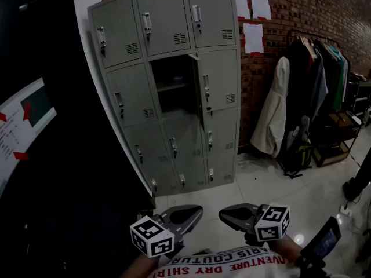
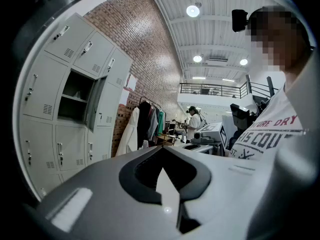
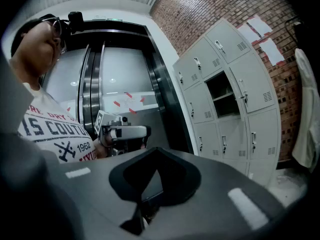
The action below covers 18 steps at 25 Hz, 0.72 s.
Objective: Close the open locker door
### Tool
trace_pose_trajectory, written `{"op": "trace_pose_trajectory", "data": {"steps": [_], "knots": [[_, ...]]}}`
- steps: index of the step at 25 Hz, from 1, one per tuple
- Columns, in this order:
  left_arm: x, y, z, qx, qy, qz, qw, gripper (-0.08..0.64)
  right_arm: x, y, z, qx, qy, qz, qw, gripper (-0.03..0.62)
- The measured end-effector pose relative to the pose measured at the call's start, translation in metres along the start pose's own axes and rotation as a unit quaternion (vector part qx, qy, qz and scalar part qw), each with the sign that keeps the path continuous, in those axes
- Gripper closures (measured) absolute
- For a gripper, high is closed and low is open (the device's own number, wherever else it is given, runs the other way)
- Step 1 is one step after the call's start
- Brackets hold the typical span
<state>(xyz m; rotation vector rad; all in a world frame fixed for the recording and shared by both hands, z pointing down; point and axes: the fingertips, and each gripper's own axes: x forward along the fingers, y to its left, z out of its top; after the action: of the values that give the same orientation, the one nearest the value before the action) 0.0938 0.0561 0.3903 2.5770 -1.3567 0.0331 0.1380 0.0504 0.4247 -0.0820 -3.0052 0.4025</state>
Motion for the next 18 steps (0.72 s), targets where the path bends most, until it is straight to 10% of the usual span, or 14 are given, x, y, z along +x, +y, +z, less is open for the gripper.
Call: {"op": "trace_pose_trajectory", "data": {"steps": [18], "knots": [[0.048,0.196,0.011,-0.03,0.003,-0.014,0.9994,0.554,0.123,-0.145,0.016,0.022,0.029,-0.017,0.999,0.598]]}}
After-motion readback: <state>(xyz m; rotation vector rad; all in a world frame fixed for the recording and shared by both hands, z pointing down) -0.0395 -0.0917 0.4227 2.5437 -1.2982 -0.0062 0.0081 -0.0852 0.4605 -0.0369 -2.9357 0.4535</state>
